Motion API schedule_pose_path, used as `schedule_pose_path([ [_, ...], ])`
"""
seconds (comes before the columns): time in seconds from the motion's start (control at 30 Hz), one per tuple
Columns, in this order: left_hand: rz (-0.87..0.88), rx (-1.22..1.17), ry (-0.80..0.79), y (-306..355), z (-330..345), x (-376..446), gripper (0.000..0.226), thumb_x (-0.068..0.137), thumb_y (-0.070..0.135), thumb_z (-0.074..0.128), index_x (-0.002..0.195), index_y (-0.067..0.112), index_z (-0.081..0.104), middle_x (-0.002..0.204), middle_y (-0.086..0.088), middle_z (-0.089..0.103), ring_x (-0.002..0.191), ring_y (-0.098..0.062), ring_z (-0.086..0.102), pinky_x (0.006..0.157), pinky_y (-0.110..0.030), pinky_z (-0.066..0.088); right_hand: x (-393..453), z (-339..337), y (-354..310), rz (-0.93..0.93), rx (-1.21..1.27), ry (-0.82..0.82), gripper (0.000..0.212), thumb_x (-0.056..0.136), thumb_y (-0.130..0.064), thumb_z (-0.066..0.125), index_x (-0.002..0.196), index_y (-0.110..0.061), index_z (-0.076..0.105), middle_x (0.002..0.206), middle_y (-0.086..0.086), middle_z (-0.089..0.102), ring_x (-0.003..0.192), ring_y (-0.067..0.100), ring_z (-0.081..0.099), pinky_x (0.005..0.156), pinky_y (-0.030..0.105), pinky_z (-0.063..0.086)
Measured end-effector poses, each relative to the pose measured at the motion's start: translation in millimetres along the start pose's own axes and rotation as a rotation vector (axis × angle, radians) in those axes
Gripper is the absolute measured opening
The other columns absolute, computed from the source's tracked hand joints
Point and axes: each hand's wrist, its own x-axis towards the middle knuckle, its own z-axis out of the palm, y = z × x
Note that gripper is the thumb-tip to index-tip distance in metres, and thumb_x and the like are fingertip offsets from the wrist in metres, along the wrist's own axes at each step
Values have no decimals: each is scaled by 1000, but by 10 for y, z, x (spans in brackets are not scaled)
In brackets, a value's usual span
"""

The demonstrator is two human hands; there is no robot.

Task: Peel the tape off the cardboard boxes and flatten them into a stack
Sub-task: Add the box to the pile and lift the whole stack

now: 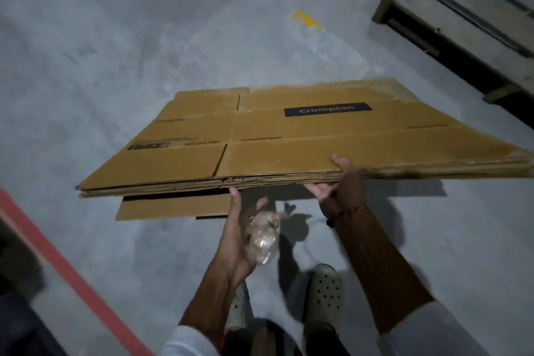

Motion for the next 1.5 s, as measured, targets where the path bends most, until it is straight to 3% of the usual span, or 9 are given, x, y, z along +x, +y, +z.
schedule_pose_path([
  [0.17, 174, -22, 155, 189, 314, 153, 87, 70, 88, 50, 140, 36, 51, 116, -20, 70, 78, -29, 65, 67, -37, 58, -219, -237, 156, -15, 72, -28, 11, 100, -20, 57, 104, -11, 58, 94, 8, 60, 85, 26, 59, 96, 55, 50],
  [0.27, 163, 271, 186, 196, 319, 101, 77, 57, 91, 65, 116, 41, 72, 128, -23, 65, 71, -26, 64, 69, -33, 53, -245, -389, 305, -41, 65, -150, 38, 89, -29, 68, 108, 1, 52, 70, 13, 53, 53, 23, 52, 54, 37, 52],
  [0.33, 98, 204, 128, 186, 318, 85, 51, 79, 71, 66, 112, 34, 74, 115, -10, 74, 72, -25, 72, 69, -31, 53, -255, -470, 349, 6, 80, -207, 46, 84, -27, 69, 114, -2, 45, 53, 10, 38, 41, 20, 34, 39, 26, 40],
  [0.43, 53, 119, 121, 197, 329, 79, 18, 94, 38, 62, 97, 21, 69, 78, -3, 73, 59, -21, 67, 62, -27, 49, -352, -483, 356, 95, 141, -85, 33, 92, -18, 62, 116, 1, 52, 90, 16, 65, 70, 29, 60, 34, 24, 45],
  [0.57, 104, 157, 110, 206, 357, -5, 11, 96, 28, 57, 99, 21, 63, 66, -3, 70, 51, -20, 63, 50, -24, 51, -570, -396, 271, 104, 164, 39, 28, 93, -14, 63, 119, -5, 58, 134, 21, 58, 105, 37, 64, 57, 40, 58],
  [0.8, 257, 184, 25, 456, 868, -655, 11, 94, 31, 63, 99, 22, 69, 107, -7, 68, 83, -25, 70, 91, -45, 52, -1368, -255, -313, -81, 147, -122, 11, 98, -5, 55, 105, -12, 59, 137, 14, 55, 119, 36, 57, 90, 51, 53],
  [0.9, 308, 246, -18, 623, 1205, -1242, 14, 95, 33, 61, 102, 24, 68, 99, -5, 69, 76, -23, 69, 71, -34, 55, -1971, -144, -614, -158, 140, -84, 14, 97, -4, 57, 103, -15, 62, 132, 1, 43, 119, 38, 42, 91, 51, 53],
  [1.27, 461, 397, -336, 1232, 2125, -3800, 13, 92, 32, 64, 88, 21, 69, 76, -4, 70, 57, -21, 66, 50, -27, 51, -4632, 167, -1148, -451, 354, -259, 14, 88, -15, 68, 100, -19, 62, 131, 11, 65, 116, 34, 63, 84, 46, 55],
  [1.5, 652, 491, -525, 1589, 2814, -5048, 16, 87, 37, 70, 90, 22, 73, 98, -5, 71, 76, -22, 67, 63, -28, 52, -6077, 370, -1583, -673, 504, -416, 11, 87, -13, 69, 84, -20, 62, 109, 6, 67, 109, 28, 65, 87, 49, 55],
])
